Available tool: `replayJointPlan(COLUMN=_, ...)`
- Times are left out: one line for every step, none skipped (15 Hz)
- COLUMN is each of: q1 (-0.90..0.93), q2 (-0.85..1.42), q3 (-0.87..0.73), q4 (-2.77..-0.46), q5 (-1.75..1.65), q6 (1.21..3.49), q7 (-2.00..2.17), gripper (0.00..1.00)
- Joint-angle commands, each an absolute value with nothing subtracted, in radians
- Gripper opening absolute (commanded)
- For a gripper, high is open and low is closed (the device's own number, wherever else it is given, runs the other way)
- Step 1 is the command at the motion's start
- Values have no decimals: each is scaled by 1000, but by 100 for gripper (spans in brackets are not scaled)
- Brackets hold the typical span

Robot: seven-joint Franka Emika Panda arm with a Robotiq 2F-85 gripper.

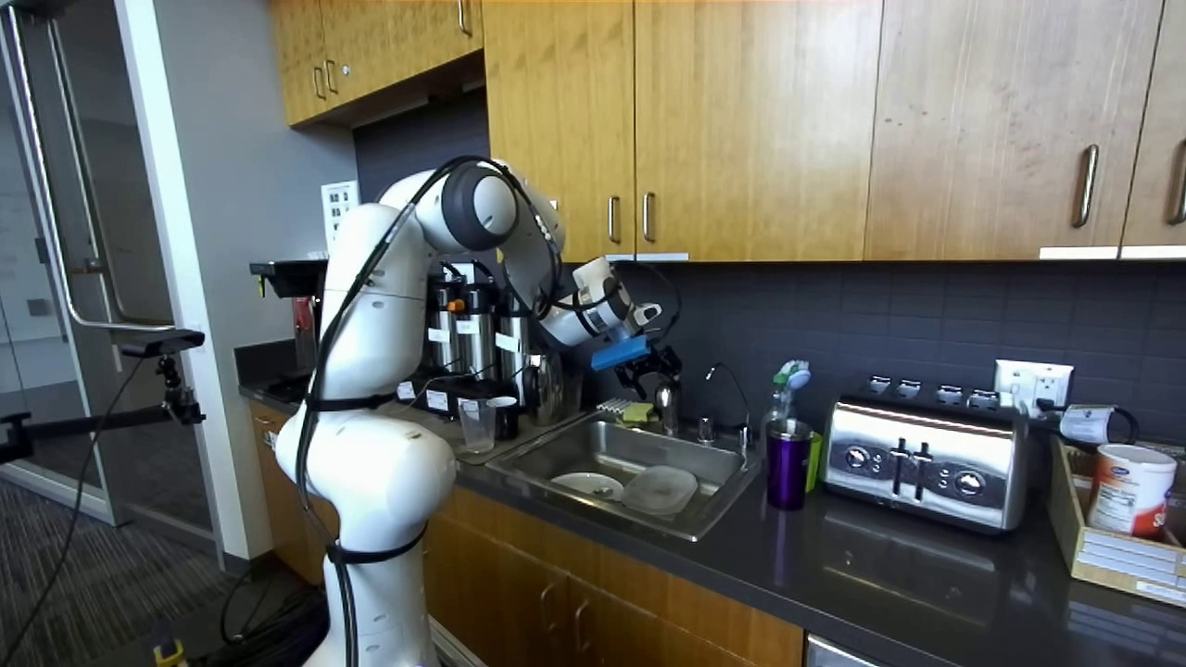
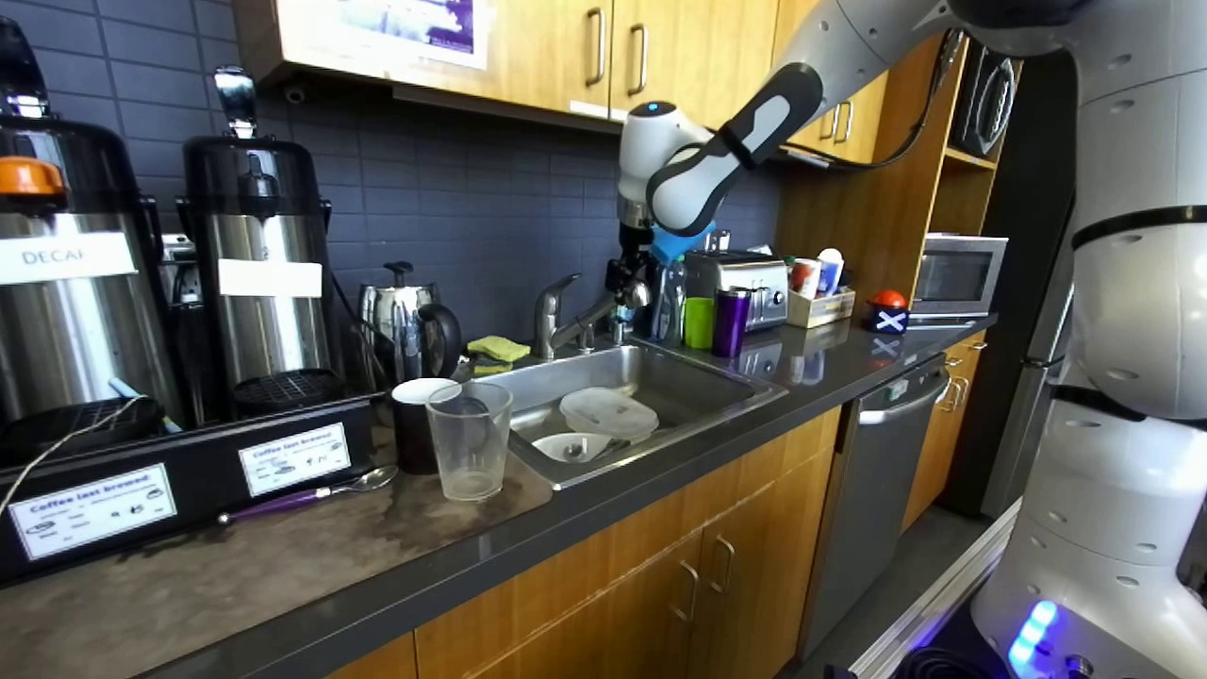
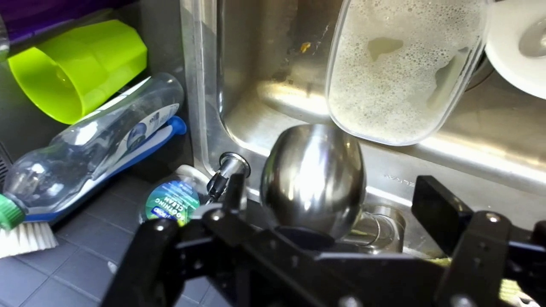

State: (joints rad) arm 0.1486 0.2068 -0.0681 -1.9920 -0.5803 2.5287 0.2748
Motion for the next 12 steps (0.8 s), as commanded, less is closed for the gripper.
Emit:
replayJointPlan(q1=151, q2=149, q3=-43, q4=-2038, q5=-569, q6=2475, q7=316, gripper=100)
replayJointPlan(q1=149, q2=142, q3=-35, q4=-2045, q5=-555, q6=2463, q7=317, gripper=100)
replayJointPlan(q1=147, q2=133, q3=-28, q4=-2055, q5=-543, q6=2456, q7=319, gripper=100)
replayJointPlan(q1=146, q2=126, q3=-21, q4=-2059, q5=-529, q6=2447, q7=317, gripper=100)
replayJointPlan(q1=146, q2=120, q3=-14, q4=-2064, q5=-516, q6=2440, q7=314, gripper=100)
replayJointPlan(q1=147, q2=115, q3=-8, q4=-2069, q5=-503, q6=2436, q7=312, gripper=100)
replayJointPlan(q1=148, q2=113, q3=-2, q4=-2072, q5=-496, q6=2434, q7=316, gripper=100)
replayJointPlan(q1=148, q2=111, q3=5, q4=-2074, q5=-485, q6=2430, q7=311, gripper=100)
replayJointPlan(q1=148, q2=112, q3=11, q4=-2078, q5=-475, q6=2431, q7=306, gripper=100)
replayJointPlan(q1=147, q2=115, q3=18, q4=-2078, q5=-461, q6=2430, q7=299, gripper=100)
replayJointPlan(q1=146, q2=118, q3=24, q4=-2082, q5=-448, q6=2434, q7=288, gripper=100)
replayJointPlan(q1=145, q2=122, q3=30, q4=-2082, q5=-435, q6=2436, q7=279, gripper=100)
